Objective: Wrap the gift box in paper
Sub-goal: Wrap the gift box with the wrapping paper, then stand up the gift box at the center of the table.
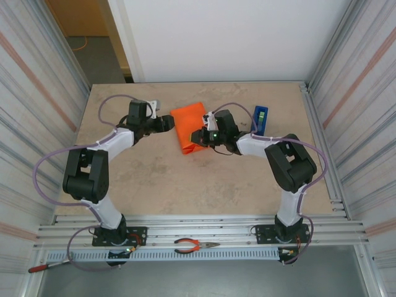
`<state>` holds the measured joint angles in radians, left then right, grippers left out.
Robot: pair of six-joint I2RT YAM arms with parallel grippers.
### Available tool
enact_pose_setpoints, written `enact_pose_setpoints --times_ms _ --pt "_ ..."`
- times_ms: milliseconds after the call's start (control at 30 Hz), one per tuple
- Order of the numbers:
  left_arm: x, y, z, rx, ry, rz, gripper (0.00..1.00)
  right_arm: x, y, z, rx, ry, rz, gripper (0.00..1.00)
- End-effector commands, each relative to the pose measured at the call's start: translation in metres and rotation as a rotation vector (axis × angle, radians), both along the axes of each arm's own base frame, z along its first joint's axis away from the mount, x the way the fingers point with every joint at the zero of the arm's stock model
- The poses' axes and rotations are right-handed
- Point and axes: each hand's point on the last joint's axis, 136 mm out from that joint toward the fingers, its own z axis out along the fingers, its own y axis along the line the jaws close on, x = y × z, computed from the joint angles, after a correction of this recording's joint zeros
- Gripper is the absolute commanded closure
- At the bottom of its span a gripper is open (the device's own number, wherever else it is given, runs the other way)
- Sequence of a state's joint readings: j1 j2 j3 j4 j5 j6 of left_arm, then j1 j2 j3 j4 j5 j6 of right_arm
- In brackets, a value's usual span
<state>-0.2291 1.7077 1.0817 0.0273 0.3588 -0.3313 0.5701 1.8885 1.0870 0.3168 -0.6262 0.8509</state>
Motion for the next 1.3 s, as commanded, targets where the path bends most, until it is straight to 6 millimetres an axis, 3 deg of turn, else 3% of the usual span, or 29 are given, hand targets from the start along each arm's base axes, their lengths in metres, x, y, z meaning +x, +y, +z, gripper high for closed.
enact_pose_setpoints --times_ms 0,133,200,300,433,467,533,633,733,1000,1267 --pt "0.008 -0.004 0.006 -0.015 -0.014 -0.002 0.32 -0.003 0.003 -0.016 -0.037 0.016 0.024 1.0" --pt "0.01 -0.003 0.006 -0.014 -0.013 0.001 0.32 -0.004 0.001 -0.028 -0.051 0.036 0.019 1.0" --pt "0.011 -0.003 0.006 -0.015 -0.012 0.003 0.32 -0.003 0.002 -0.024 -0.037 0.032 0.019 1.0" --pt "0.014 -0.005 0.005 -0.018 -0.009 0.0 0.32 0.0 0.002 -0.008 -0.017 0.008 0.019 1.0" --pt "0.022 -0.007 0.004 -0.023 -0.007 0.001 0.32 0.008 -0.005 0.036 0.051 -0.056 0.0 1.0" --pt "0.024 -0.007 0.005 -0.024 -0.005 0.001 0.31 0.01 -0.009 0.043 0.056 -0.069 -0.011 0.98" --pt "0.031 -0.008 0.004 -0.028 0.001 0.003 0.31 0.015 -0.022 0.06 0.051 -0.099 -0.05 0.82" --pt "0.041 -0.008 0.001 -0.042 0.012 0.015 0.3 0.02 -0.044 0.069 0.007 -0.125 -0.106 0.65" --pt "0.051 -0.004 -0.004 -0.064 0.034 0.039 0.3 0.022 -0.067 0.065 -0.061 -0.126 -0.154 0.59" --pt "0.068 -0.004 -0.014 -0.108 0.08 0.066 0.3 0.02 -0.114 0.038 -0.123 -0.067 -0.268 0.52" --pt "0.073 -0.008 -0.034 -0.147 0.143 0.085 0.29 0.004 -0.127 0.005 -0.161 -0.003 -0.291 0.51"
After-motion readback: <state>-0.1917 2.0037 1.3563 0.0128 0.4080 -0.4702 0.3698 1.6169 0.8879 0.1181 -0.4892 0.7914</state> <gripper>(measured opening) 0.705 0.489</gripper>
